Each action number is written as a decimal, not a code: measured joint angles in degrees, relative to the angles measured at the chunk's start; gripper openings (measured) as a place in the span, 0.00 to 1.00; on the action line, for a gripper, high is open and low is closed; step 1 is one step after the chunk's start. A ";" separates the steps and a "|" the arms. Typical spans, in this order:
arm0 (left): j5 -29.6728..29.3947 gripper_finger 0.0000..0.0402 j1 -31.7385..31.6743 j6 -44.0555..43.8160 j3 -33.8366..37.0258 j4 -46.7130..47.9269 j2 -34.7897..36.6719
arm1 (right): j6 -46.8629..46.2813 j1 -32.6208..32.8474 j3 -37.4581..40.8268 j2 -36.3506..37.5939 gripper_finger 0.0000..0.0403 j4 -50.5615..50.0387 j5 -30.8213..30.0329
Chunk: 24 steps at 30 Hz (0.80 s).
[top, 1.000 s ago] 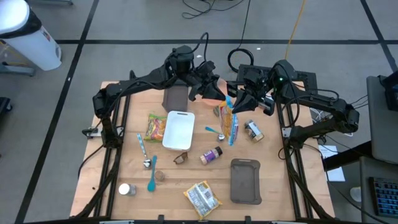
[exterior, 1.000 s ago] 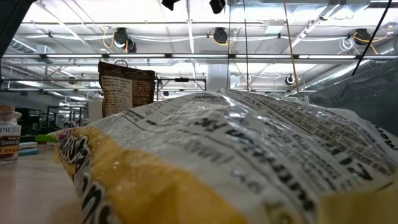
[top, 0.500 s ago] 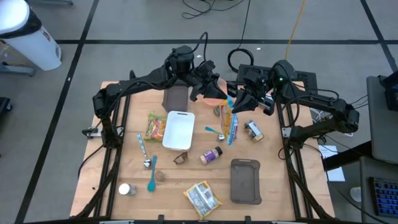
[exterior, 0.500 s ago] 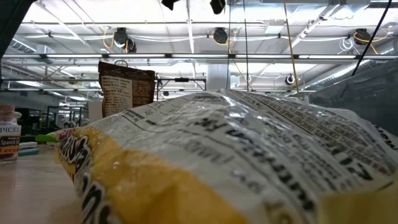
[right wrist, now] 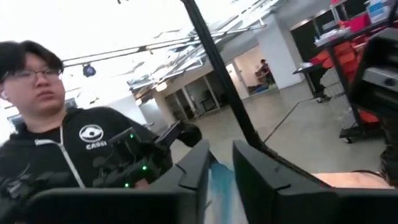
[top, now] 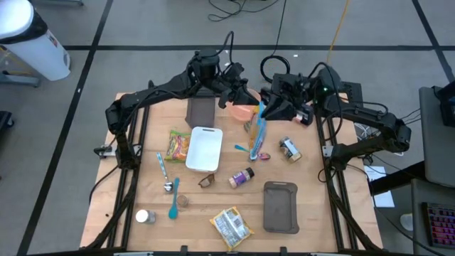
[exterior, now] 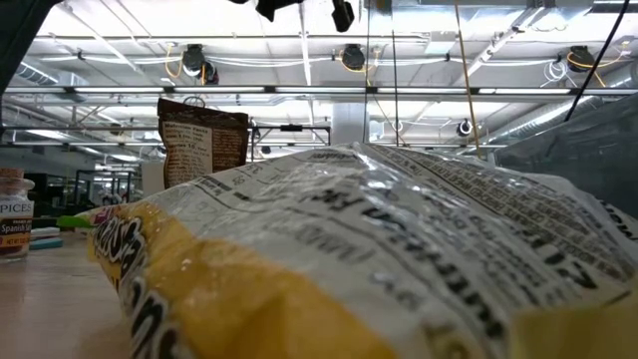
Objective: Pick & Place Food Item
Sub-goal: Put blue noodle pack into the bottom black transparent bin
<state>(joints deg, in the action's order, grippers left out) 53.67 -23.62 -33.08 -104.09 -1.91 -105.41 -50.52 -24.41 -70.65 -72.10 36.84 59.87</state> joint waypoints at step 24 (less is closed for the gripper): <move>0.27 0.02 -3.76 -0.09 0.00 0.24 0.04 | -0.90 -5.63 0.00 0.00 0.48 0.20 0.31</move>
<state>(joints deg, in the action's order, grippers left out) 53.93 -27.38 -33.17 -104.09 -1.67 -105.36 -51.42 -30.04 -70.65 -72.10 37.04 60.18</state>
